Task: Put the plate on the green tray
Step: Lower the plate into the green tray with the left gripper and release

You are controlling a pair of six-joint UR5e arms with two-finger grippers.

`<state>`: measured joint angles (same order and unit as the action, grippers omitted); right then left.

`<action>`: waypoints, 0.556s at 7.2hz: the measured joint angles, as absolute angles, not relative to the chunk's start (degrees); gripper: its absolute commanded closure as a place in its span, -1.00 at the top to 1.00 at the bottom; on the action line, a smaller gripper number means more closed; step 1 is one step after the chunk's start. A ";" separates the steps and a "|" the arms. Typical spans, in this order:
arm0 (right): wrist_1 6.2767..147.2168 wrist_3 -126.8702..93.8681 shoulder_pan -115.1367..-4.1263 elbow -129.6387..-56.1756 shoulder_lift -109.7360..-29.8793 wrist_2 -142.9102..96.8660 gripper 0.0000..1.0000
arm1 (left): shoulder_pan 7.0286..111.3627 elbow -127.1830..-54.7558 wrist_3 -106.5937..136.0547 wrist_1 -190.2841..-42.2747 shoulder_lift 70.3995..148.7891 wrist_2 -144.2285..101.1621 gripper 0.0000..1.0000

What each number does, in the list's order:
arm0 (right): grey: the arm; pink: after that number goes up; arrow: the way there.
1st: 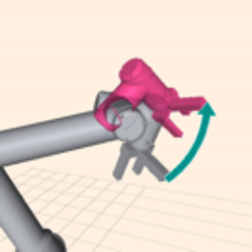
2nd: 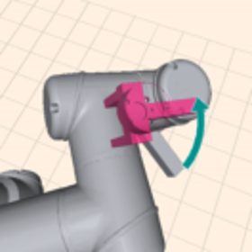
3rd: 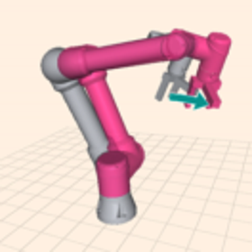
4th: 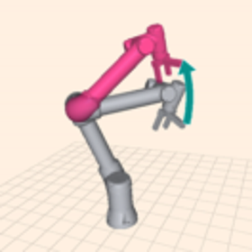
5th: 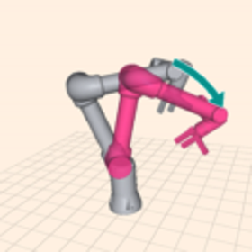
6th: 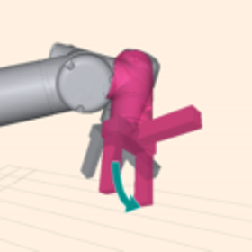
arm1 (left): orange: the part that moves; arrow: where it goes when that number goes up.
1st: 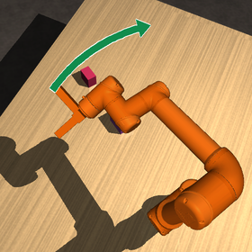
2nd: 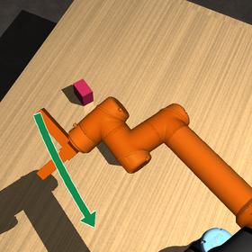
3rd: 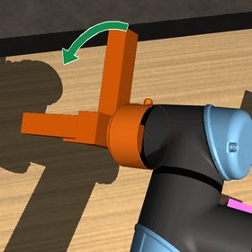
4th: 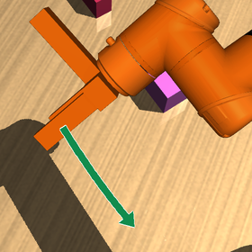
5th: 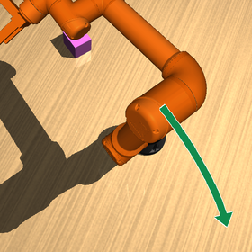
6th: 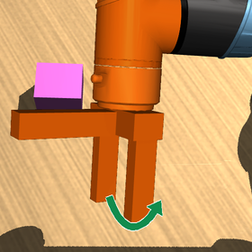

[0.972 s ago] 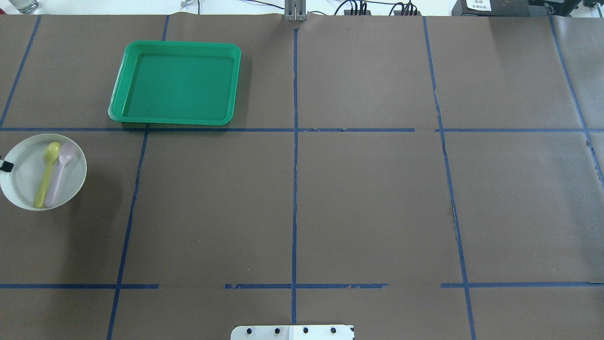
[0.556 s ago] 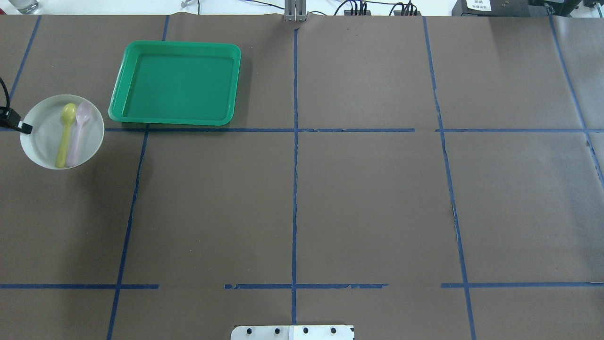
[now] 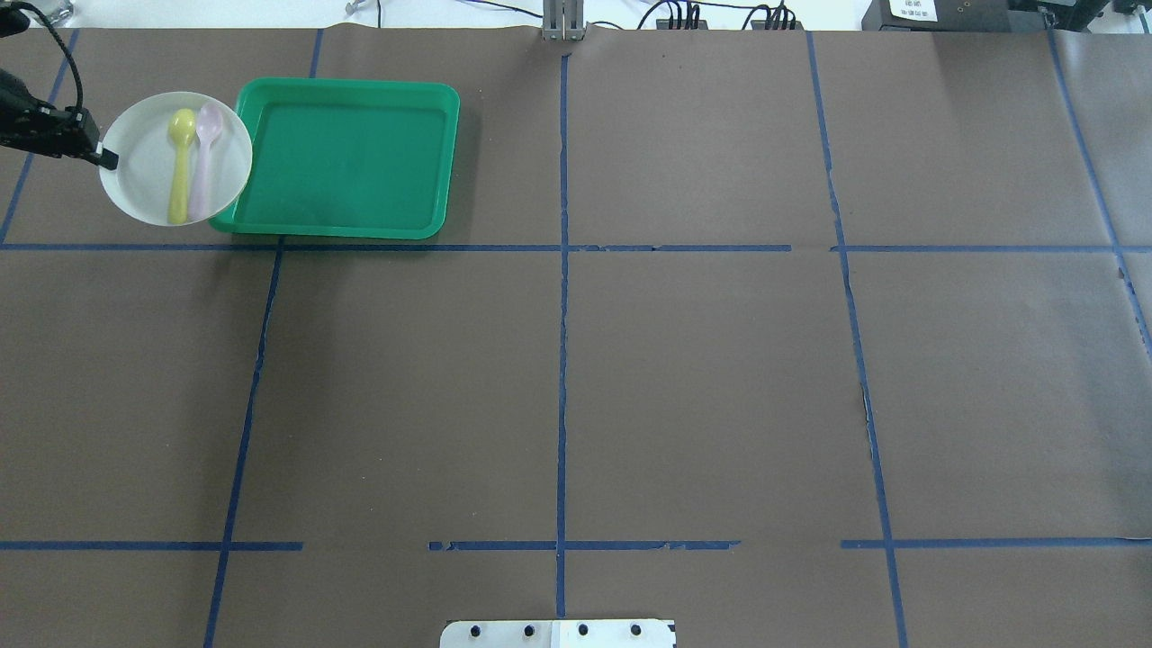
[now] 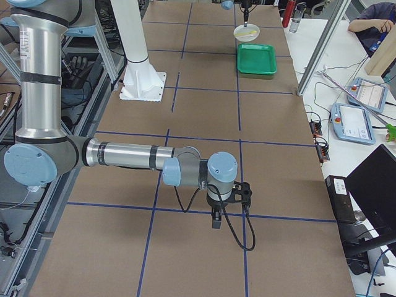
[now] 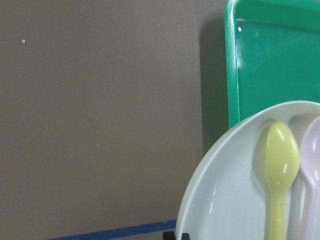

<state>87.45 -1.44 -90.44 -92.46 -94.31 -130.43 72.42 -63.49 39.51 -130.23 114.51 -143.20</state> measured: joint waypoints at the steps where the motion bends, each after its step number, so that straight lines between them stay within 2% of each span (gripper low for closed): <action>1: 87.45 -1.43 -90.44 -92.46 -94.31 -130.43 1.00 | 72.43 -60.75 42.37 -130.42 117.70 -143.20 -1.00; 4: 87.45 -1.41 -90.44 -92.46 -94.31 -130.43 1.00 | 69.87 -58.55 50.08 -131.34 122.03 -142.16 -1.00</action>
<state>87.45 -1.41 -90.44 -92.46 -94.31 -130.43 69.87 -58.55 50.08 -131.34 122.03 -142.16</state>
